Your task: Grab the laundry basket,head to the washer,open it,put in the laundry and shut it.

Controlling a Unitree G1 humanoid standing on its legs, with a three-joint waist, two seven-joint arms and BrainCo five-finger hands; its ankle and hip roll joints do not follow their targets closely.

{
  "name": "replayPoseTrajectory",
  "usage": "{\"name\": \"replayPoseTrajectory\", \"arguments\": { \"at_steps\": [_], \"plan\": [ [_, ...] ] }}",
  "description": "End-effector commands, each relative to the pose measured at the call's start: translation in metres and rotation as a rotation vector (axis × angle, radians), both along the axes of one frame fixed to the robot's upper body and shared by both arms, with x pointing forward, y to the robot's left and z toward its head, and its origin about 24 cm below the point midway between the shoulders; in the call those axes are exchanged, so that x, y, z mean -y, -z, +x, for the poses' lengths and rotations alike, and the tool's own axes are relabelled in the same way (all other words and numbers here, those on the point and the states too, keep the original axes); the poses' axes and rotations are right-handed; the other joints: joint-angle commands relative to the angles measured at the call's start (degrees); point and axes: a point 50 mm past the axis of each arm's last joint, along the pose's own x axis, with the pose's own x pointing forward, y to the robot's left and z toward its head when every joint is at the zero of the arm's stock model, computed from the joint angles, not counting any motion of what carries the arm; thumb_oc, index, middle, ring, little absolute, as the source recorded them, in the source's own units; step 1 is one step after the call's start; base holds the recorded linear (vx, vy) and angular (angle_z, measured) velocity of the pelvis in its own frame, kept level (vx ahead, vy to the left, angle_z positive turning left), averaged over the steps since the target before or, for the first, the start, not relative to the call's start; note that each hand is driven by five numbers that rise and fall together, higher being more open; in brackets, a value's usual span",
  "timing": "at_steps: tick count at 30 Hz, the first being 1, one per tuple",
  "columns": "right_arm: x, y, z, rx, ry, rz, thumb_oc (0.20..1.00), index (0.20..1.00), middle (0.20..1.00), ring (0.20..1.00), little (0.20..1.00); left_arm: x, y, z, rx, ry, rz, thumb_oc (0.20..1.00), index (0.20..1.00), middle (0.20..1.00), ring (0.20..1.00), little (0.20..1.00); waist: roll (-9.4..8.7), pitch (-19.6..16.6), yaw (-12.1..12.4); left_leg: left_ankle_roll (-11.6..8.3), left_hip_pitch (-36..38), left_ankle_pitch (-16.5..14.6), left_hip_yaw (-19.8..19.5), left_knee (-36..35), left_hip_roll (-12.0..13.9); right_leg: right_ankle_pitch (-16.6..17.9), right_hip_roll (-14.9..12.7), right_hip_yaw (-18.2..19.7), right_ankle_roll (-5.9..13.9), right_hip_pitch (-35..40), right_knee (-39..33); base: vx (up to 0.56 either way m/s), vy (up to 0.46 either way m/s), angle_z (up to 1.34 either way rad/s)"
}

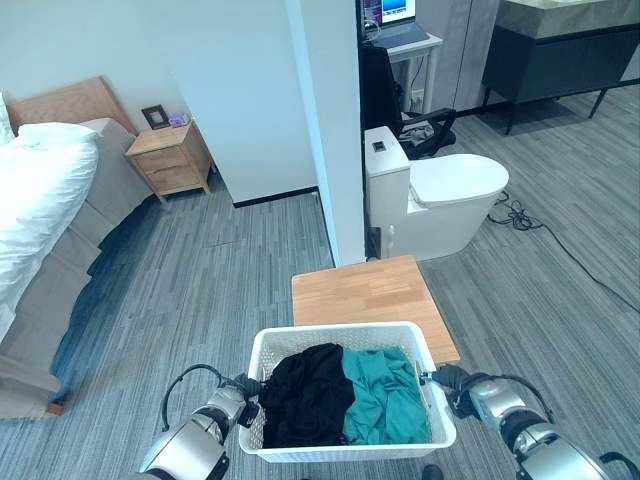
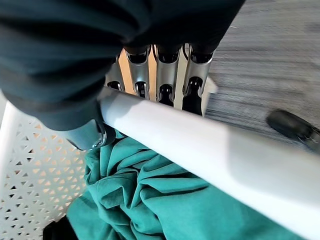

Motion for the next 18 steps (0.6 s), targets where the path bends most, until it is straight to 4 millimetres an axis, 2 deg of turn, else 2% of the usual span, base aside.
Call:
{"name": "replayPoseTrajectory", "arguments": {
  "at_steps": [1,2,6,9,13,18],
  "plan": [
    [-0.049,-0.047,0.061,0.255,-0.069,0.187,0.2,0.2,0.2,0.2,0.2,-0.007,-0.028,0.038,0.117,-0.019,-0.025,0.2,0.2,0.2,0.2,0.2,-5.94,-0.2,0.1,1.56,1.8,-3.5,0.7,0.5,-4.4,-0.3,3.4,-0.5,-0.72,1.5,0.0,0.05,0.048,-0.08],
    [-0.061,-0.059,0.068,0.323,-0.094,0.237,0.2,0.2,0.2,0.2,0.2,-0.007,-0.028,0.038,0.124,-0.022,-0.024,0.2,0.2,0.2,0.2,0.2,-6.35,-0.2,0.0,1.77,2.3,-4.1,1.3,0.9,-4.4,-0.3,3.3,-0.2,-0.65,1.7,0.1,0.06,0.058,-0.1],
    [-0.076,-0.072,0.072,0.39,-0.163,0.261,0.2,0.2,0.2,0.2,0.2,-0.01,-0.027,0.036,0.131,-0.034,-0.013,0.2,0.2,0.2,0.2,0.2,-7.04,0.1,0.0,2.11,2.6,-5.6,2.4,3.1,-4.3,-0.6,3.4,1.0,-0.65,2.0,0.3,0.04,0.025,-0.19],
    [-0.077,-0.07,0.068,0.381,-0.192,0.254,0.2,0.2,0.2,0.2,0.2,-0.01,-0.021,0.028,0.091,0.014,0.031,0.2,0.2,0.2,0.2,0.2,-7.35,0.0,-0.1,2.19,3.1,-6.1,3.1,3.4,-4.2,-0.9,3.6,1.6,-0.69,2.4,0.4,0.04,0.02,-0.18],
    [-0.069,-0.06,0.058,0.343,-0.19,0.24,0.2,0.2,0.2,0.2,0.2,-0.013,-0.012,0.016,0.045,0.022,0.039,0.2,0.2,0.2,0.2,0.2,-7.56,-0.4,0.0,2.22,3.9,-6.4,3.6,3.1,-4.1,-1.1,3.7,1.8,-0.57,2.8,0.3,0.04,0.02,-0.16],
    [-0.058,-0.047,0.049,0.283,-0.16,0.217,0.2,0.2,0.2,0.2,0.2,-0.016,-0.01,0.012,0.027,0.028,0.049,0.2,0.2,0.2,0.2,0.2,-7.86,-0.6,0.0,2.42,4.2,-7.3,3.8,3.9,-4.2,-1.1,3.5,2.0,-0.35,3.3,0.3,0.01,0.003,0.0]
  ]
}}
